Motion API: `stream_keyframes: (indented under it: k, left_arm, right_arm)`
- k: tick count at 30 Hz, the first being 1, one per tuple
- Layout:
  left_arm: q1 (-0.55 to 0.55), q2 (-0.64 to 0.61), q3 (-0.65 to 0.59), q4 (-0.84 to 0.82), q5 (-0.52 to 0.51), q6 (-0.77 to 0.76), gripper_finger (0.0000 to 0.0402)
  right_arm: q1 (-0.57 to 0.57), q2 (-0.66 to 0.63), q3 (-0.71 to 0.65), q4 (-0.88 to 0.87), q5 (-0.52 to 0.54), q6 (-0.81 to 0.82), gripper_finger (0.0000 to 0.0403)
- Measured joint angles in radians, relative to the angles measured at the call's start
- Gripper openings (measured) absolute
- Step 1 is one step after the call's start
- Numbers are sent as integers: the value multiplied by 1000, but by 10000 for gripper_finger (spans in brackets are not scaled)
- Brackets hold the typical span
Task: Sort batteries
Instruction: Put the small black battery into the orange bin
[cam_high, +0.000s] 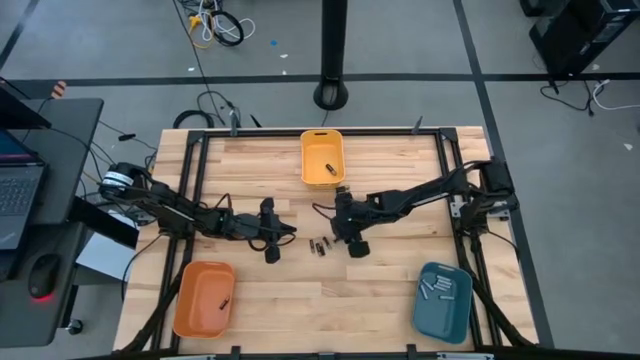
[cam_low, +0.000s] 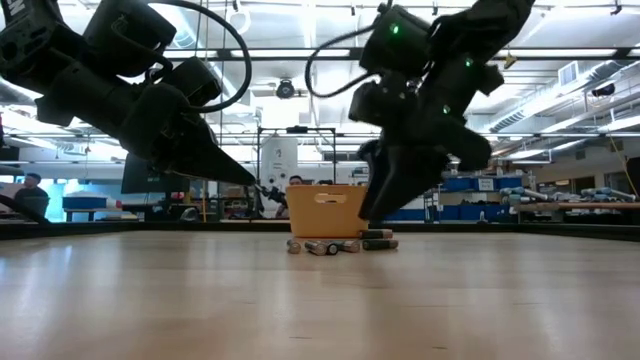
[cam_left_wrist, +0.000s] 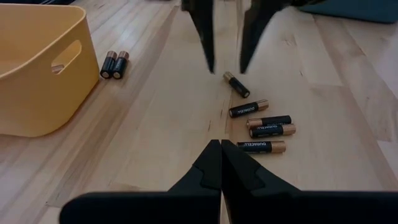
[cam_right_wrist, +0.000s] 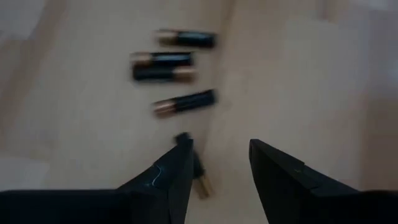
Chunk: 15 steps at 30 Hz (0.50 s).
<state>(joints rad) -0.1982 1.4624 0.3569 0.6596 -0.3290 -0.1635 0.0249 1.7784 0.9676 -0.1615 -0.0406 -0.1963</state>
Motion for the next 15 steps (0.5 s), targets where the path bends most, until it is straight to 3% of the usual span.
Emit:
stream_keyframes:
  k: [3, 15]
  left_arm:
    - [0, 0, 0, 0, 0, -1, 6]
    - [0, 2, 0, -11, 0, -2, 6]
  right_arm:
    - [-1, 13, -3, -23, -56, -35, 168]
    - [9, 65, 2, -51, -51, -69, 159]
